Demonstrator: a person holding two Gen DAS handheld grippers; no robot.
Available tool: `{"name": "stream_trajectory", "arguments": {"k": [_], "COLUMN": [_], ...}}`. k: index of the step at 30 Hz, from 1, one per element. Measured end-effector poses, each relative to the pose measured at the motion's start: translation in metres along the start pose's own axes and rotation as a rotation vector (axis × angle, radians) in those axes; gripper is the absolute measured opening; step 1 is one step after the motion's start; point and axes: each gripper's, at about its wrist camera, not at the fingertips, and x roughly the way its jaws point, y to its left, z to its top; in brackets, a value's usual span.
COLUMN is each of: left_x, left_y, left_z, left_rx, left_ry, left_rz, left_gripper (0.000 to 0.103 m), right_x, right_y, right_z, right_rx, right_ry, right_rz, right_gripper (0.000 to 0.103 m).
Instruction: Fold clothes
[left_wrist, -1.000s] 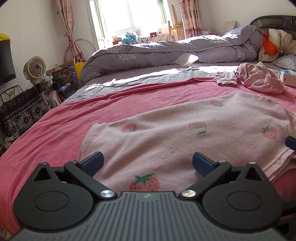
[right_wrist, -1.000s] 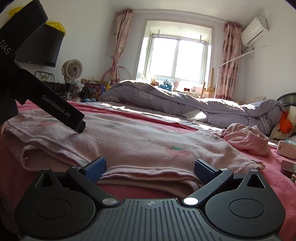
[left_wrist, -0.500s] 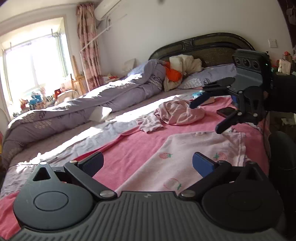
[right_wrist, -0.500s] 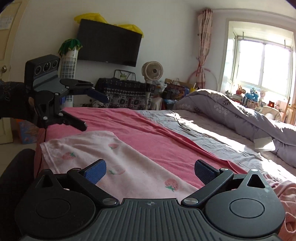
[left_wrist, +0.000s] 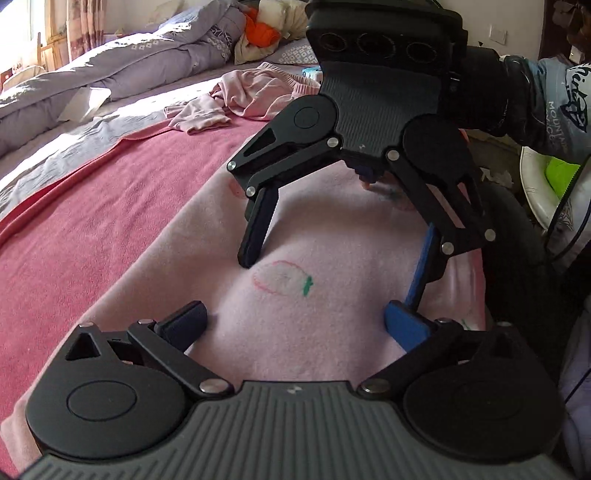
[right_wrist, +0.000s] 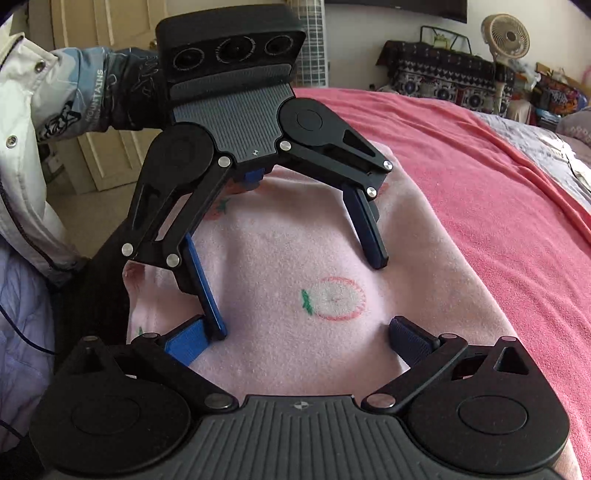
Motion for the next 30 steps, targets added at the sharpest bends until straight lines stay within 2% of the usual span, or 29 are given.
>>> {"name": "stream_trajectory", "arguments": {"k": [8,15,19,21,24,27,30], "left_x": [-0.038,-0.066,-0.083,-0.092,-0.108,-0.126,-0.143], "left_y": [0.007,0.001,0.000,-0.006,-0.012,-0.020,-0.032], "left_z": [-0.036,-0.061,-0.074,-0.083,-0.098,-0.114,-0.119], "left_rx": [-0.033,-0.059,-0.082,-0.061,-0.125,-0.214,-0.243], "left_ry": [-0.004,-0.043,-0.038,-0.023,-0.013,-0.016,-0.027], "left_rz": [0.016,0.078,0.109,0.150,0.201,0.255,0.352], "left_gripper": [0.103,0.103,0.103,0.103,0.103,0.103,0.103], "right_x": [-0.029,-0.059,-0.080,-0.089,-0.101,-0.109,-0.107], "right_y": [0.002,0.004,0.010,0.013,0.023,0.036,0.062], "right_z": [-0.025,-0.056,-0.075,-0.085,-0.100,-0.112,-0.114], "right_rx": [0.044,0.098,0.135,0.152,0.171,0.228,0.353], "right_ry": [0.010,0.026,0.043,0.049,0.035,0.019,-0.035], "right_rz": [-0.051,-0.139,-0.198,-0.235,-0.287,-0.370,-0.547], "right_gripper": [0.103,0.103,0.103,0.103,0.103,0.103,0.103]}}
